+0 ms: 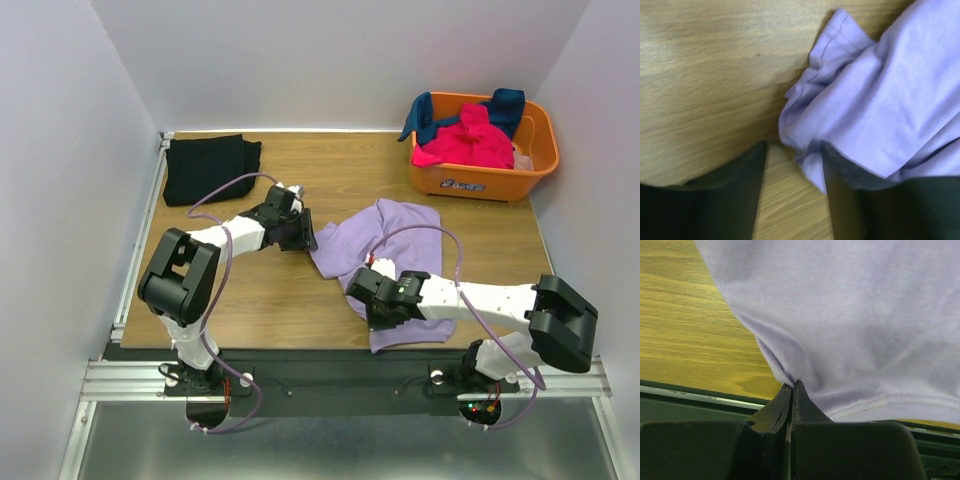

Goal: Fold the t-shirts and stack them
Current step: Flatten the tshirt out

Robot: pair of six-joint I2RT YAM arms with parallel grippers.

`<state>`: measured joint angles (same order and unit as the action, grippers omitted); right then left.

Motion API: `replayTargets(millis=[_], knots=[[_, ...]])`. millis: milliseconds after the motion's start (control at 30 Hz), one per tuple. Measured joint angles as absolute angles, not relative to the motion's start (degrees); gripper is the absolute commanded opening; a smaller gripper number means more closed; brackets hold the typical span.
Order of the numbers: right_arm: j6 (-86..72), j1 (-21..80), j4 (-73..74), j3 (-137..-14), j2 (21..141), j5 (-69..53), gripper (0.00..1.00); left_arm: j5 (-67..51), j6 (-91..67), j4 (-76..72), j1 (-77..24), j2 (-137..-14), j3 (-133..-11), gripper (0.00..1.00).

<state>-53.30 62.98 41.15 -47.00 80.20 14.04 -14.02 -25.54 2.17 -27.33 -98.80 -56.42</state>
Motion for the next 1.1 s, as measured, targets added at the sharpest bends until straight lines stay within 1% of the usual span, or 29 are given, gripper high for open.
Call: replayTargets(millis=[33,100,133,167,300,467,533,633,733,967,1100], knots=[[-53.6,63.0,41.5,-47.0,79.8,14.4,0.01,-14.1,-25.9,1.9,-27.4,-99.2,-56.9,0.39],[-54.1,63.0,41.9,-47.0,78.8,15.1,0.00,-14.3,-26.2,1.5,-27.5,-100.3,-57.6,0.28],[-54.2,63.0,42.2,-47.0,78.3,15.6,0.00,-14.5,-26.4,1.4,-27.6,-100.9,-58.0,0.11],[-54.3,63.0,42.4,-47.1,78.1,15.9,0.01,-14.8,-26.4,1.1,-27.6,-101.4,-58.1,0.00],[-54.3,63.0,44.8,-48.4,77.6,18.2,0.00,-16.2,-27.1,0.3,-27.6,-103.3,-59.0,0.00],[-54.1,60.9,50.0,-54.9,74.8,21.8,0.00,-16.0,-27.0,2.6,-26.2,-102.8,-62.2,0.00],[-53.2,58.5,52.1,-58.6,72.2,23.3,0.00,-15.6,-27.1,4.5,-23.9,-99.9,-63.1,0.00],[-50.0,54.1,55.0,-67.2,68.6,26.1,0.00,-13.9,-26.9,8.5,-18.8,-91.9,-65.9,0.00],[-45.9,52.6,57.6,-76.6,68.0,29.1,0.00,-11.5,-26.1,12.0,-15.3,-83.1,-71.9,0.00],[-39.6,52.6,64.5,-97.9,72.1,34.4,0.00,-4.9,-25.4,23.9,-14.9,-70.0,-86.9,0.00],[-38.3,52.6,66.3,-105.1,71.7,37.6,0.00,-0.5,-25.6,32.5,-14.5,-65.7,-94.2,0.00]])
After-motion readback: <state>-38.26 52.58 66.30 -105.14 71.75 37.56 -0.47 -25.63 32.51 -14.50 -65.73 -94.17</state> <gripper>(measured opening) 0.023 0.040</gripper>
